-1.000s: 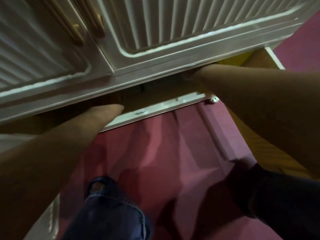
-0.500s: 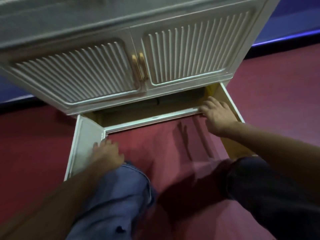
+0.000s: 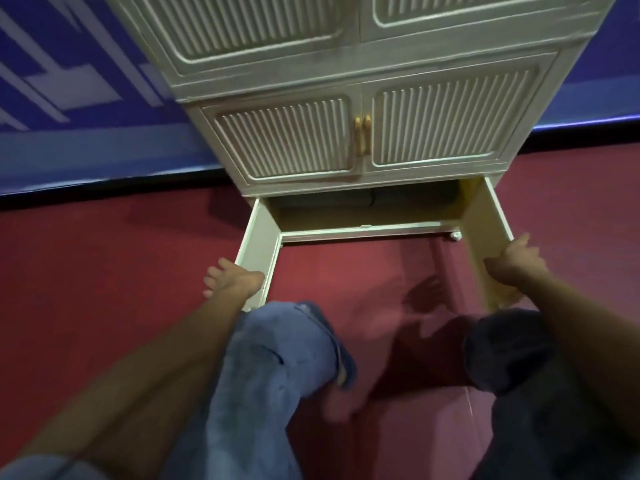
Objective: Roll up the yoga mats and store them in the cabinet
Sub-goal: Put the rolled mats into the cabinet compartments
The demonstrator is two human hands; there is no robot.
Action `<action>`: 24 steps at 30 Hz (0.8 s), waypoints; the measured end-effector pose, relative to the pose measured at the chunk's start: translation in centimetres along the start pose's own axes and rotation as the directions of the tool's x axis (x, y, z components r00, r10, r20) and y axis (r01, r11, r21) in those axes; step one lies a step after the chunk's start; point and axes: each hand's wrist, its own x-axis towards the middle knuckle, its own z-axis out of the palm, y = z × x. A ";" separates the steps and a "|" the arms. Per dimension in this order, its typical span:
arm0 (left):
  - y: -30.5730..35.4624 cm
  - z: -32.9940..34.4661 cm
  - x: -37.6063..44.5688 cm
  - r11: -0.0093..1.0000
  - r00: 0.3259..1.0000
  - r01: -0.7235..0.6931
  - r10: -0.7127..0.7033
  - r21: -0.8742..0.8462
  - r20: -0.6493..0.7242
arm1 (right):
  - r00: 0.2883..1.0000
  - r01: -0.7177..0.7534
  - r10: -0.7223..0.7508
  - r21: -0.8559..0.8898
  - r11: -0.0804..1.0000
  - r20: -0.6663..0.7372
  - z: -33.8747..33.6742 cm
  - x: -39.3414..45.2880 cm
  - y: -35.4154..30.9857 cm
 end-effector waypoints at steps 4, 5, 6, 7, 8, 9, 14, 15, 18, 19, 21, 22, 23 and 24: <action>-0.1 1.4 2.1 0.999 0.999 0.041 -0.041 -0.001 0.009 | 0.994 0.106 -0.109 0.085 0.991 0.032 -0.1 1.2 0.0; -0.2 1.9 3.0 0.997 0.996 0.080 -0.080 0.004 0.031 | 0.991 0.109 -0.117 0.099 0.989 0.069 0.0 1.5 -0.3; -0.1 2.3 4.1 0.994 0.992 0.109 -0.108 0.000 0.071 | 0.986 0.106 -0.120 0.120 0.987 0.118 0.2 1.6 -0.6; 0.1 2.6 5.3 0.994 0.987 0.106 -0.104 -0.012 0.120 | 0.978 0.113 -0.131 0.117 0.987 0.160 0.5 1.8 -0.9; 0.5 2.9 6.1 0.998 0.984 0.066 -0.063 -0.011 0.167 | 0.971 0.134 -0.148 0.085 0.987 0.190 0.9 2.2 -1.5; 1.0 3.1 6.5 1.000 0.980 0.009 -0.011 0.011 0.197 | 0.965 0.169 -0.174 0.043 0.985 0.197 1.3 2.6 -2.1; 3.6 5.9 3.9 0.973 0.923 -0.219 0.183 0.072 0.340 | 0.937 0.269 -0.269 0.031 0.963 0.222 5.8 2.2 -6.6; 4.5 6.4 3.3 0.969 0.906 -0.248 0.225 0.020 0.359 | 0.931 0.278 -0.285 0.064 0.958 0.228 6.8 2.2 -7.8; 8.4 7.3 2.1 0.934 0.865 -0.304 0.352 -0.185 0.356 | 0.916 0.284 -0.344 0.272 0.919 0.207 8.2 1.8 -12.7; 10.1 7.6 1.5 0.911 0.854 -0.326 0.398 -0.252 0.336 | 0.915 0.300 -0.370 0.344 0.890 0.158 8.3 1.8 -14.3; 13.3 8.2 0.4 0.864 0.832 -0.382 0.476 -0.327 0.284 | 0.915 0.340 -0.401 0.439 0.832 0.050 8.3 2.1 -17.0; 15.2 8.6 0.1 0.847 0.824 -0.403 0.501 -0.348 0.265 | 0.910 0.354 -0.414 0.467 0.811 0.029 8.4 2.6 -17.9; 17.0 9.2 0.2 0.831 0.818 -0.408 0.517 -0.378 0.254 | 0.905 0.352 -0.424 0.494 0.795 0.037 8.3 3.1 -18.7; 18.8 9.7 0.5 0.814 0.809 -0.397 0.529 -0.423 0.258 | 0.900 0.346 -0.431 0.507 0.789 0.058 8.4 3.6 -19.1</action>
